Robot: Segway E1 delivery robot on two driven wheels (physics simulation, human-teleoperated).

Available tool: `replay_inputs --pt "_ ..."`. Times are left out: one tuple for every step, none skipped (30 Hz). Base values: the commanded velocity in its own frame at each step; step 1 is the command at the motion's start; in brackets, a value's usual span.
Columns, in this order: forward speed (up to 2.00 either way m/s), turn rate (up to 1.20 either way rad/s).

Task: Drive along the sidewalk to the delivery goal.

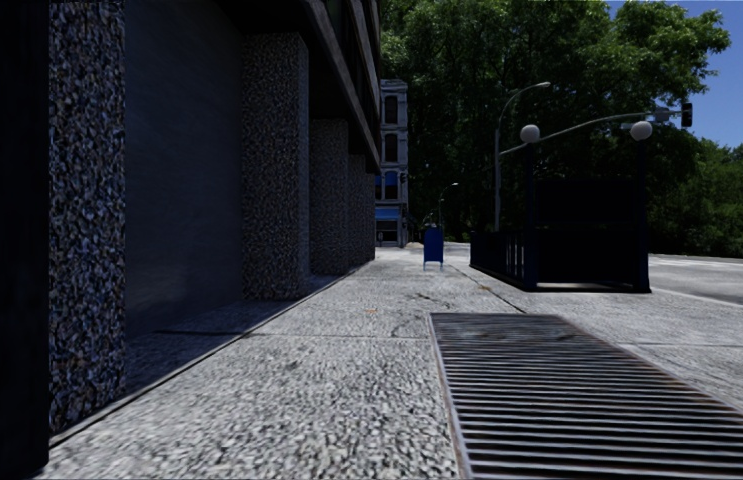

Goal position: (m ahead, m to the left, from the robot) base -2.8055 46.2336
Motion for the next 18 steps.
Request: replay_inputs --pt "2.0 0.0" --pt "2.0 0.0" --pt "2.0 0.0" --pt "2.0 0.0" --pt "2.0 0.0" --pt "2.0 0.0" --pt "2.0 0.0" --pt "2.0 0.0" --pt "2.0 0.0" --pt "2.0 0.0" --pt "2.0 0.0" --pt "2.0 0.0" --pt "2.0 0.0" --pt "2.0 0.0" --pt "2.0 0.0" --pt "2.0 0.0" --pt "2.0 0.0" --pt "2.0 0.0"
